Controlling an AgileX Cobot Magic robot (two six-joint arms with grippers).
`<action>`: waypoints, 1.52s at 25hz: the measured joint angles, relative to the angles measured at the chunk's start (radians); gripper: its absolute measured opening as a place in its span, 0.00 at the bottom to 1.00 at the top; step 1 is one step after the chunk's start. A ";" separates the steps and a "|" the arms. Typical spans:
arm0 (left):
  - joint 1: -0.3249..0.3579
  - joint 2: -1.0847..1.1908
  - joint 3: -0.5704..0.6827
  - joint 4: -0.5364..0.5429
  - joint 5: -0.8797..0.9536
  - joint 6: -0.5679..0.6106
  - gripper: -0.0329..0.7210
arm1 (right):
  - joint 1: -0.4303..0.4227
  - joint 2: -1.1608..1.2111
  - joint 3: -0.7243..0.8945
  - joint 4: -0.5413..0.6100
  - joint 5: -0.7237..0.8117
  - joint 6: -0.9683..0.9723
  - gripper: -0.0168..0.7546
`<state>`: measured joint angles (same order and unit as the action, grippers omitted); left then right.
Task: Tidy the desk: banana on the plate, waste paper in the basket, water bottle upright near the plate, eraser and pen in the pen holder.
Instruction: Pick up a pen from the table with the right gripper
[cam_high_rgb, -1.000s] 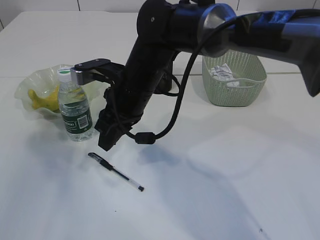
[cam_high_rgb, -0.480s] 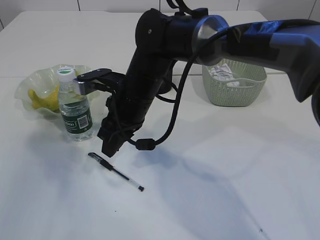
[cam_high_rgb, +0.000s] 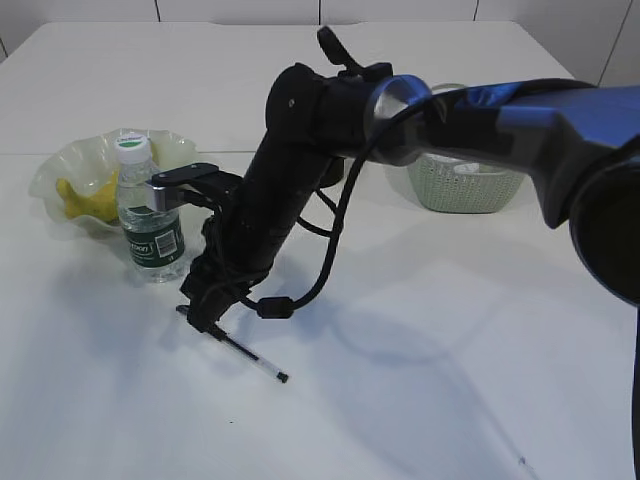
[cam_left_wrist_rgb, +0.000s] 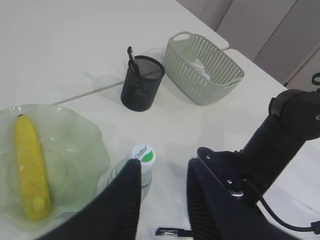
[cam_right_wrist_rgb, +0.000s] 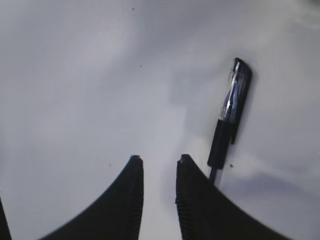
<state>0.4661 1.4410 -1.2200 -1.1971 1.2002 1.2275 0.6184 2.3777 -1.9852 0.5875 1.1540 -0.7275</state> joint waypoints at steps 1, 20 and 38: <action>0.000 0.000 0.000 0.000 0.000 0.000 0.33 | 0.000 0.002 0.000 0.008 -0.017 -0.011 0.25; 0.000 0.000 0.000 0.006 0.000 0.000 0.33 | 0.000 0.002 -0.015 -0.070 -0.161 -0.140 0.25; 0.000 0.000 0.000 0.006 0.000 0.000 0.33 | 0.043 0.094 -0.044 -0.093 -0.184 -0.140 0.27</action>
<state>0.4661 1.4410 -1.2200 -1.1915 1.2002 1.2275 0.6611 2.4717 -2.0289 0.4944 0.9696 -0.8676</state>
